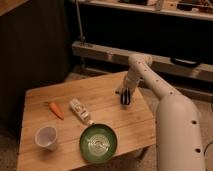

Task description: Place the eraser on the white sponge

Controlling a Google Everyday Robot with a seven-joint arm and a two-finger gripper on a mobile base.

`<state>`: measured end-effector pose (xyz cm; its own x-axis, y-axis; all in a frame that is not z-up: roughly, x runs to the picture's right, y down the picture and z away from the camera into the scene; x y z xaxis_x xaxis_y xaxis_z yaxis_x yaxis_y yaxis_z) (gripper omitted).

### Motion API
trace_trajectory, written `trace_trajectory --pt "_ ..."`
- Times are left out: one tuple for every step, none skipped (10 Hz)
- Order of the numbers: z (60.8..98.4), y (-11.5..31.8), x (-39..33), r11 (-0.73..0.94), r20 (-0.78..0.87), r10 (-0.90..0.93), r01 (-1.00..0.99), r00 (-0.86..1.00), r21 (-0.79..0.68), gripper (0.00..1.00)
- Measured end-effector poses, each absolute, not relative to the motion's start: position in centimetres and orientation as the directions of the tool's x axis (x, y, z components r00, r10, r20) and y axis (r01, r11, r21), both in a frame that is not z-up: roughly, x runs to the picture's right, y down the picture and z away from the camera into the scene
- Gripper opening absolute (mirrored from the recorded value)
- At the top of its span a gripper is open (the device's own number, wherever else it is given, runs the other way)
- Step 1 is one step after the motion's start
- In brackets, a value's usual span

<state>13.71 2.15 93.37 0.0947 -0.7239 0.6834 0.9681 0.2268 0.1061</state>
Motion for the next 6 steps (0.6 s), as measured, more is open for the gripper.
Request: trace_trajectory --pt "93.41 1.94 13.58 0.226 0.681 -0.726 0.968 0.095 0.106 0.80" --pt "93.46 1.84 13.39 0.225 0.681 -0.726 0.969 0.096 0.103 0.80" --pt "93.50 1.80 13.30 0.226 0.682 -0.724 0.970 0.104 0.093 0.80" --pt "93.45 1.80 13.41 0.229 0.682 -0.723 0.970 0.111 0.084 0.80" --pt "93.31 1.83 13.58 0.233 0.681 -0.722 0.970 0.123 0.072 0.80" --pt "93.08 1.63 13.83 0.248 0.667 -0.730 0.967 0.148 0.056 0.80"
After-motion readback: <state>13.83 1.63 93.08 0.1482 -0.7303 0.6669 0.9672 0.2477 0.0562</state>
